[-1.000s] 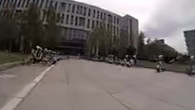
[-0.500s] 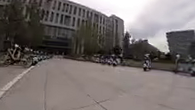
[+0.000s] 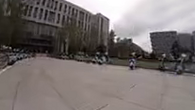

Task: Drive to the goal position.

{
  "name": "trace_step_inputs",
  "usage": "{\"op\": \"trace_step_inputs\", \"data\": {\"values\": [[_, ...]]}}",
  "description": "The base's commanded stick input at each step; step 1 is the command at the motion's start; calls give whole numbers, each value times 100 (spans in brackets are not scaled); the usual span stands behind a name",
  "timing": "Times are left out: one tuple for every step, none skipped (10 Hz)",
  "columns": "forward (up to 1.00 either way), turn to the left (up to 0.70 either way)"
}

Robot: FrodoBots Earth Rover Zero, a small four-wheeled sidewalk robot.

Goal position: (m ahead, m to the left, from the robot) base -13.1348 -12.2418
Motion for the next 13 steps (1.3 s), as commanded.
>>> {"op": "trace_step_inputs", "data": {"values": [[100, -40], [100, -40], [100, -40], [100, -40], [100, -40], [100, -40], [100, -40], [100, -40], [100, -40], [100, -40], [100, -40], [100, -40], [100, -40]]}}
